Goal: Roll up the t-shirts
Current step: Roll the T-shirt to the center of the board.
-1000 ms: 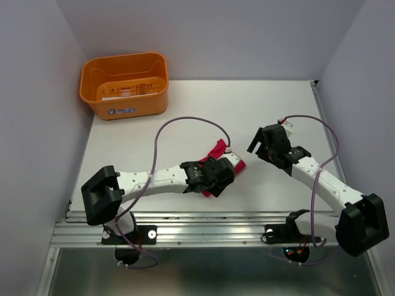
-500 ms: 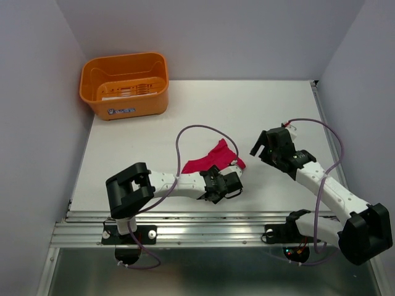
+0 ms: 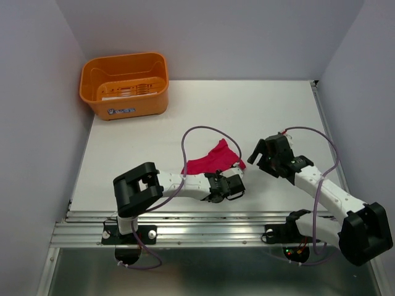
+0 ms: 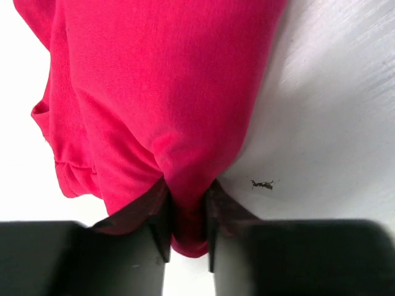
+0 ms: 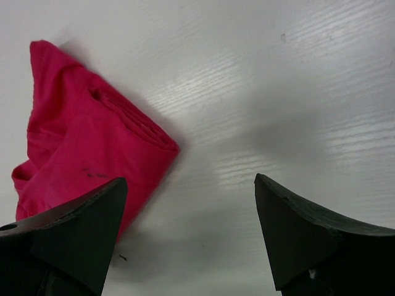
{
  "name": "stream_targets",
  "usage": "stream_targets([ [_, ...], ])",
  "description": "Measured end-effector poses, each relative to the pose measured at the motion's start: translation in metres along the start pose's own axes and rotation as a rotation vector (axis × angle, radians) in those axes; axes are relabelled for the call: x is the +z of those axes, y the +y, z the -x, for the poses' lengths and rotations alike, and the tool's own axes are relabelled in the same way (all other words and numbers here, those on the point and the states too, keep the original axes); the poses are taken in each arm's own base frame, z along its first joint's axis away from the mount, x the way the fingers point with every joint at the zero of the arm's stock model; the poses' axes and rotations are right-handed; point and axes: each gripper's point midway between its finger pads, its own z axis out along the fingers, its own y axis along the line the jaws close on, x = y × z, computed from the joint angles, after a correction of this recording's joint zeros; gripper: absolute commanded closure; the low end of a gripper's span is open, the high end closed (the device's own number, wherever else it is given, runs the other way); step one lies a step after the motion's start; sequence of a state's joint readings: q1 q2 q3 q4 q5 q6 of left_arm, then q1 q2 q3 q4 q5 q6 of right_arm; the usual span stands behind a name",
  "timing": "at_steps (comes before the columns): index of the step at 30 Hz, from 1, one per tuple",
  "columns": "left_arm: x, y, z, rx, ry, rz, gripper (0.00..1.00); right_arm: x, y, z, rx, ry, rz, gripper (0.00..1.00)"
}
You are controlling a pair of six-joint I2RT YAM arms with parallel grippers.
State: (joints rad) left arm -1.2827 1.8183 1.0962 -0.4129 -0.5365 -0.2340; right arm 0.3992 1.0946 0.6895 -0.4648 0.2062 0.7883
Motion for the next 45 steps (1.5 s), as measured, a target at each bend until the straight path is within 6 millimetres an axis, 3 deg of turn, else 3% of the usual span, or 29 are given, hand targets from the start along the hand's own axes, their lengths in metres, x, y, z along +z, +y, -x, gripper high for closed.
stream_targets([
  [1, 0.0, 0.0, 0.001, 0.001, -0.002, 0.003, 0.88, 0.002, -0.002, -0.006, 0.009, 0.017, 0.004, 0.11],
  [3, 0.0, 0.0, 0.003, 0.009, -0.006, -0.003, 0.99, 0.005, -0.007, -0.024, 0.031, 0.062, 0.019, 0.1],
  [7, -0.002, -0.008, 0.007, 0.013, -0.006, -0.055, 1.0, 0.009, -0.009, -0.052, 0.096, 0.132, 0.077, 0.07],
  [13, -0.011, -0.024, 0.016, -0.016, -0.017, -0.212, 1.0, 0.013, 0.008, -0.079, 0.23, 0.188, 0.255, 0.06],
  [19, -0.019, -0.034, 0.028, -0.057, -0.037, -0.353, 1.0, 0.02, 0.034, -0.076, 0.301, 0.206, 0.363, 0.06],
  [25, -0.025, -0.036, 0.034, -0.098, -0.045, -0.458, 1.0, 0.024, 0.047, -0.074, 0.367, 0.217, 0.419, 0.1],
  [34, -0.027, -0.035, 0.04, -0.139, -0.05, -0.545, 1.0, 0.022, 0.048, -0.068, 0.423, 0.195, 0.427, 0.38],
  [35, -0.028, -0.035, 0.041, -0.14, -0.052, -0.55, 1.0, 0.023, 0.048, -0.068, 0.426, 0.194, 0.426, 0.38],
  [40, -0.03, -0.038, 0.043, -0.139, -0.059, -0.574, 1.0, 0.031, 0.05, -0.069, 0.453, 0.202, 0.423, 0.15],
  [45, -0.031, -0.039, 0.043, -0.143, -0.058, -0.587, 1.0, 0.031, 0.054, -0.065, 0.477, 0.191, 0.436, 0.08],
])
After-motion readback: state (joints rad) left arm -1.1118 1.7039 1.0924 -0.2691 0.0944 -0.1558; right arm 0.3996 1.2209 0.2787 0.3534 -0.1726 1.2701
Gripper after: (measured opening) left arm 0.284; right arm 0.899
